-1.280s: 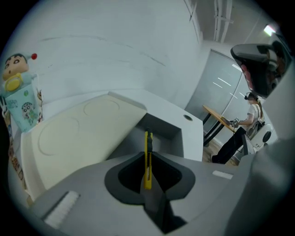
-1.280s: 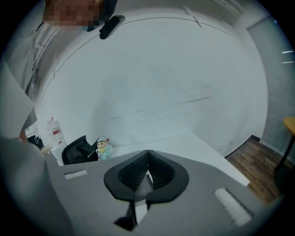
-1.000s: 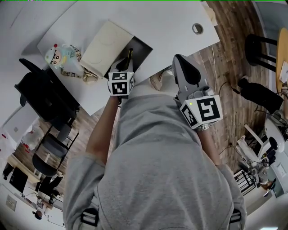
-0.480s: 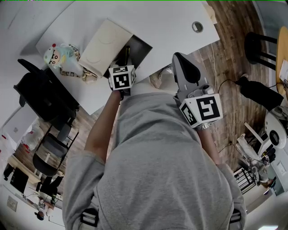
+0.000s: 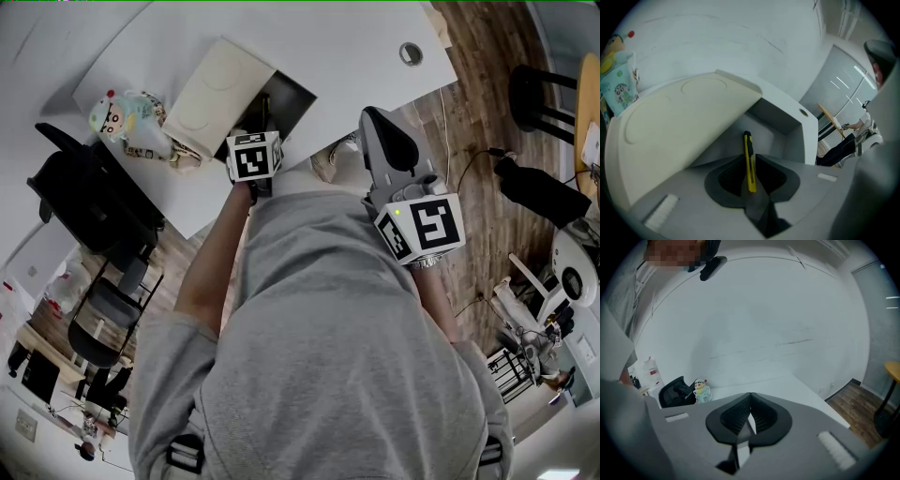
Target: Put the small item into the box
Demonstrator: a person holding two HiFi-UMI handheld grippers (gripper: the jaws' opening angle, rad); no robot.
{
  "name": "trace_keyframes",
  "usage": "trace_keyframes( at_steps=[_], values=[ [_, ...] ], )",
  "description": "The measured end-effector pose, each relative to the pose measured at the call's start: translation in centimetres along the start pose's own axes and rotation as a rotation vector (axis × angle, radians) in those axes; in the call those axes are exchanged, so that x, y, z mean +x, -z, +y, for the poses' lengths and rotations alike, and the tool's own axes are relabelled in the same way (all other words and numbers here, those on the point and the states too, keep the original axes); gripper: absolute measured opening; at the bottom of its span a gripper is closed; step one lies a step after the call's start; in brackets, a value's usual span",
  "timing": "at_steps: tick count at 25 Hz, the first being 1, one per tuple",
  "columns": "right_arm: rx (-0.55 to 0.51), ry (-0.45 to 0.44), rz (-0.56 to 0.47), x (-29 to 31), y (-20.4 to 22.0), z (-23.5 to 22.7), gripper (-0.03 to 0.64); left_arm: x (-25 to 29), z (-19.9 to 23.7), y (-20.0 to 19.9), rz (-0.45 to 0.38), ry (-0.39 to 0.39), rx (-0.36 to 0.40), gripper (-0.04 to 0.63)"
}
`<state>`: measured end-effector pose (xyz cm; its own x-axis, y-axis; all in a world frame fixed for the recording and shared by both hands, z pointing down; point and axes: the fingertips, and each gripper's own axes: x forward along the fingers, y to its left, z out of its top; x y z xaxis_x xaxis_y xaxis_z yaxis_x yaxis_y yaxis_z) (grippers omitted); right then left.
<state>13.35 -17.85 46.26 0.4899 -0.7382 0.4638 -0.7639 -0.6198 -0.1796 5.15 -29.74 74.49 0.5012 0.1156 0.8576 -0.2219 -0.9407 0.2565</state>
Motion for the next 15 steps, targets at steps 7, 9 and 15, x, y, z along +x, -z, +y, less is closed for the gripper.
trace_keyframes(
  at_steps=[7, 9, 15],
  values=[
    [0.002, 0.005, 0.000, -0.19, 0.15, -0.12, 0.017, 0.05, -0.35, 0.16, -0.001, 0.003, 0.024, 0.089],
    [0.002, 0.005, -0.001, -0.24, 0.17, -0.09, 0.017, 0.04, -0.47, 0.19, -0.003, 0.006, 0.033, 0.106],
    [0.000, 0.006, -0.011, -0.55, 0.12, -0.09, 0.017, -0.62, -0.50, -0.35, -0.040, 0.007, 0.036, 0.169]
  ],
)
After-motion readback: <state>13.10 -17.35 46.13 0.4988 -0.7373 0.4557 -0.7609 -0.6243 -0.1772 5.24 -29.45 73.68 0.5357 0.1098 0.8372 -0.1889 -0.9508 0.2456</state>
